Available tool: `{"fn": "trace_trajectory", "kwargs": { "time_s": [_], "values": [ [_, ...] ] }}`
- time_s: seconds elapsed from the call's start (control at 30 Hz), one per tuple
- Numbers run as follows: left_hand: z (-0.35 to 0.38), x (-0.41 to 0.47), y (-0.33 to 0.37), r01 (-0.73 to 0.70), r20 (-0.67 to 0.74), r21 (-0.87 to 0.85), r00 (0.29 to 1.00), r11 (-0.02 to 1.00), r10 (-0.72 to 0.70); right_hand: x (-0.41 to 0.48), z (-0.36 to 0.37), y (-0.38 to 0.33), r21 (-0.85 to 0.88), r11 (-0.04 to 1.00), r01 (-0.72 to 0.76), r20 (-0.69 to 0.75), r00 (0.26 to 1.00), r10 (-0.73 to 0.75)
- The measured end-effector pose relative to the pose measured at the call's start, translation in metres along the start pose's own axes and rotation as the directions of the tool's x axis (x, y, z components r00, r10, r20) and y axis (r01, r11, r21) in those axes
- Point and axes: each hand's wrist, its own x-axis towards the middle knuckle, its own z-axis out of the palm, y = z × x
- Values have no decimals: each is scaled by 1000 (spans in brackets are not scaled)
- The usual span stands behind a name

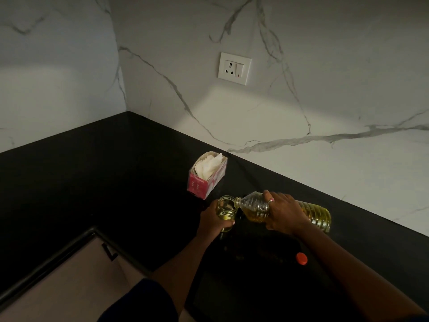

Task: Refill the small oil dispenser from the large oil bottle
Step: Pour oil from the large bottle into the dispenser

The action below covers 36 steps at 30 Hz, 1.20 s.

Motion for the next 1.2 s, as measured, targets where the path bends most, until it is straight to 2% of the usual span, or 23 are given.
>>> {"fn": "trace_trajectory", "kwargs": {
  "time_s": [1.2],
  "values": [
    [3, 7, -4, 25, 17, 38, 1000, 999, -26, 16, -13, 2, -86, 994, 72, 57, 996, -67]
  ]
}}
